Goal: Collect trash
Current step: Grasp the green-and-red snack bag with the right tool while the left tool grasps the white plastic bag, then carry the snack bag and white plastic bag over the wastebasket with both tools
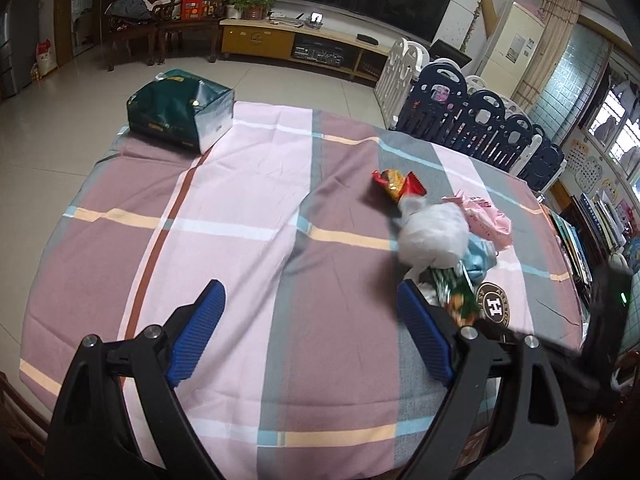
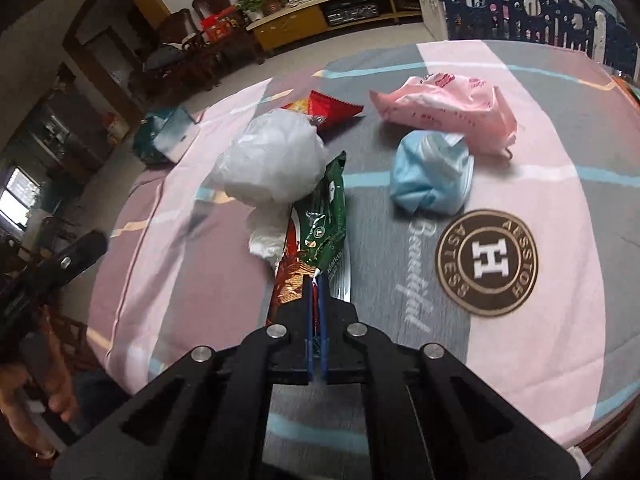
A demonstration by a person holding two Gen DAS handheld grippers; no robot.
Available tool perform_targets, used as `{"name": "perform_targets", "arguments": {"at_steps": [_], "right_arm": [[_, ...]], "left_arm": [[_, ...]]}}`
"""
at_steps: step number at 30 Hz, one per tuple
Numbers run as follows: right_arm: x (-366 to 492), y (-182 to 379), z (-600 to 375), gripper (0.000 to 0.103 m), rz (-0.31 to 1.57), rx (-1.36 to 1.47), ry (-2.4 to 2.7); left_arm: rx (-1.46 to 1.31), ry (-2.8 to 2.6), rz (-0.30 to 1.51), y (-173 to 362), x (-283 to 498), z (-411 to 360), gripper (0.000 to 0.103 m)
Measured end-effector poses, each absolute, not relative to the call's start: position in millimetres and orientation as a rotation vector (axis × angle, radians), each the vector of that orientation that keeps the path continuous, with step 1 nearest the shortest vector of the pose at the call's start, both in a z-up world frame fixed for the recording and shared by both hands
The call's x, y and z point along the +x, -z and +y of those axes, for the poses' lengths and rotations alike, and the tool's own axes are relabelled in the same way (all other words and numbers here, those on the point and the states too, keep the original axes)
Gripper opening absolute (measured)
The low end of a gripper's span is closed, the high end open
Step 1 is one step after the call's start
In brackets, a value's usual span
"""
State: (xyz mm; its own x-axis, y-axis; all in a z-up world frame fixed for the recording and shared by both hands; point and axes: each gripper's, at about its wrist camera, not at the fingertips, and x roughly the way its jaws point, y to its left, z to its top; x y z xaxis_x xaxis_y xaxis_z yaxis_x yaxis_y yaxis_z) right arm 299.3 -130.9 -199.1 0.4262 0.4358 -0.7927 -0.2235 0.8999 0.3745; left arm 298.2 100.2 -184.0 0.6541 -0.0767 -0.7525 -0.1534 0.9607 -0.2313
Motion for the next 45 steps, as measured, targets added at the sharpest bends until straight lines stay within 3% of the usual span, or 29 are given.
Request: {"name": "perform_targets", "arguments": {"at_steps": [8,9,12,13,14,20,21,22,25,27,29,32,34,45], "right_arm": [[262,186,-179,0.004,1.008,0.192,-0.280],[264,188,-185,0.009,1.011,0.201,-0.273],[265,192,-193,0.050,1.023,0.198,-0.239],[264,191,-192,0.060,1.009,0.181,-0.231],[264,191,-190,0.062,1.000,0.163,-0.220],[273,203,-177,0.062,1.026,0.142,-0.222],[275,205,-171,0.062,1.031,0.135,-0.225],[276,206,-166,0.062,1.034,0.121,-0.224],[282,213,-145,0.062,1.045,0.025,-0.190],[285,220,-134,0.062,1.051,-0.046,-0.150],[288,228,-128,0.062,1.062,-0.092,-0.122],[285,235,-127,0.032,1.084,-0.093,-0.116],[282,235,-131,0.023,1.087,-0.073,-0.116],[211,136,-178,0.022,0.882,0.149,-0.142]], "left_arm": [[-0.240,0.030,0.879,192,317,75,0.088],[-0.218,0.031,0.883,194,323,72,0.088],[-0.124,-0.003,0.896,201,349,59,0.091],[-0.098,0.005,0.905,203,358,54,0.091],[-0.077,0.022,0.917,206,366,49,0.091],[0.149,0.027,1.016,240,411,18,0.090],[0.172,0.032,1.026,246,413,16,0.078],[0.182,0.040,1.039,250,414,16,0.057],[0.136,0.061,1.044,252,407,23,0.036],[0.090,0.077,1.018,243,395,29,0.031],[0.030,0.101,0.980,230,379,34,0.030],[-0.058,0.131,0.915,204,349,42,0.030],[-0.107,0.153,0.884,190,333,45,0.030],[-0.062,0.122,0.700,107,237,17,0.030]]}}
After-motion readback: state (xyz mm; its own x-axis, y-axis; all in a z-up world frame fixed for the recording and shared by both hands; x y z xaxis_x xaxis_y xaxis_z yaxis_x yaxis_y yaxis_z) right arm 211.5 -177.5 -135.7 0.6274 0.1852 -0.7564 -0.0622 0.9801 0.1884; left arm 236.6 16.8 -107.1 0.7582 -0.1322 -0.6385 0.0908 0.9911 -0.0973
